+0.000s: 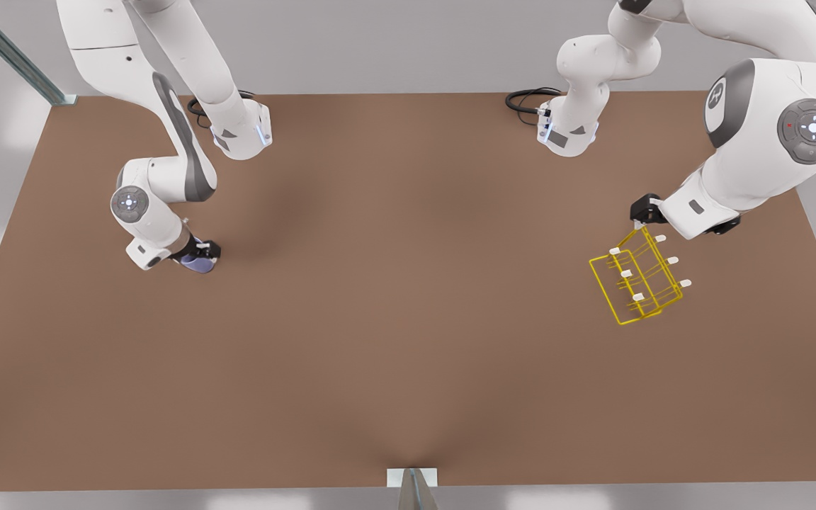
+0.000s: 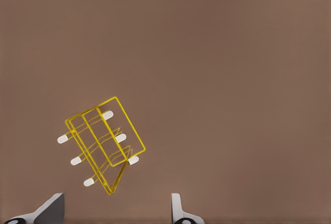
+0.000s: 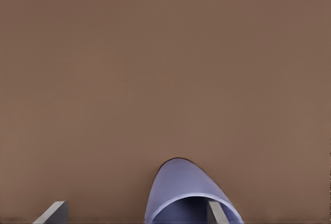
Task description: Place the cup on the cup holder
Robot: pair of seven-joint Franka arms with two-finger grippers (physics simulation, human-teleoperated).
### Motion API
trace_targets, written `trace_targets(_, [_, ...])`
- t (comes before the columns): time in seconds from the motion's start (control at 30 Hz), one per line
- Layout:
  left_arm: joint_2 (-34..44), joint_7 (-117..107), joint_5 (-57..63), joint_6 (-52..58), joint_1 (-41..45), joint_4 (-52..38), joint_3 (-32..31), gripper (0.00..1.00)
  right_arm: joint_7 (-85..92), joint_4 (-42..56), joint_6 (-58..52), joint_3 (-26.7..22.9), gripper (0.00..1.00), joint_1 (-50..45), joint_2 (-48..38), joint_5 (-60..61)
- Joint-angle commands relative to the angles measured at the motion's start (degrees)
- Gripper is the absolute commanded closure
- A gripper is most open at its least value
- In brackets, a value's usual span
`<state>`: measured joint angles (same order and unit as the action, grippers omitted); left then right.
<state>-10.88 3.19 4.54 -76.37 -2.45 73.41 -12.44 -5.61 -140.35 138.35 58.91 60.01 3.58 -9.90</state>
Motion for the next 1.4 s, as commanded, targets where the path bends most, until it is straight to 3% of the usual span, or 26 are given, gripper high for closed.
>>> trace_targets(0.0, [0.07,0.33,0.03,0.52,-0.01,-0.03,-0.04,0.00,0.95,0.17,-2.47,0.15,0.00,-0.33,-0.68,0.23])
trace_targets(0.2, [0.07,0.33,0.03,0.61,-0.01,-0.03,-0.04,0.00,7.10,11.07,-12.50,-0.19,0.00,-1.38,-0.33,1.90])
trace_targets(0.23, [0.07,0.33,0.03,0.61,-0.01,-0.03,-0.04,0.00,7.19,11.42,-12.15,-11.39,0.00,-12.93,-0.33,2.43])
trace_targets(0.27, [0.07,0.33,0.03,0.61,-0.01,-0.03,-0.04,0.00,7.19,11.42,-12.06,-30.64,0.00,-32.61,-0.51,2.43])
trace_targets(0.3, [0.07,0.33,0.03,0.87,-0.01,-0.03,-0.04,0.00,7.19,11.42,-12.14,-45.53,0.00,-47.24,-0.60,2.52])
trace_targets(0.33, [0.07,0.33,0.03,0.96,-0.01,-0.03,-0.04,0.00,7.19,11.16,-12.67,-52.93,0.00,-54.81,-0.77,2.60])
trace_targets(0.37, [0.07,0.33,0.03,0.96,-0.01,-0.03,-0.04,0.00,7.10,10.98,-13.29,-55.13,0.00,-56.67,-1.12,2.78])
trace_targets(0.57, [0.07,0.33,0.03,1.22,0.08,-0.03,-0.04,0.00,7.01,2.02,-14.69,-54.78,0.00,-54.03,-9.55,4.45])
trace_targets(0.8, [0.07,0.33,0.03,1.22,0.08,-0.03,-0.04,0.00,6.31,-0.27,-13.73,-54.69,0.00,-54.12,-9.21,7.17])
trace_targets(1.13, [0.07,0.33,0.03,1.31,0.08,-0.03,-0.04,0.00,6.31,-8.44,3.06,-54.69,0.00,-53.86,-7.01,7.18])
trace_targets(1.37, [0.07,0.33,0.03,1.58,0.08,-0.03,-0.04,0.00,6.48,-9.06,12.03,-54.69,0.00,-52.19,-3.67,7.18])
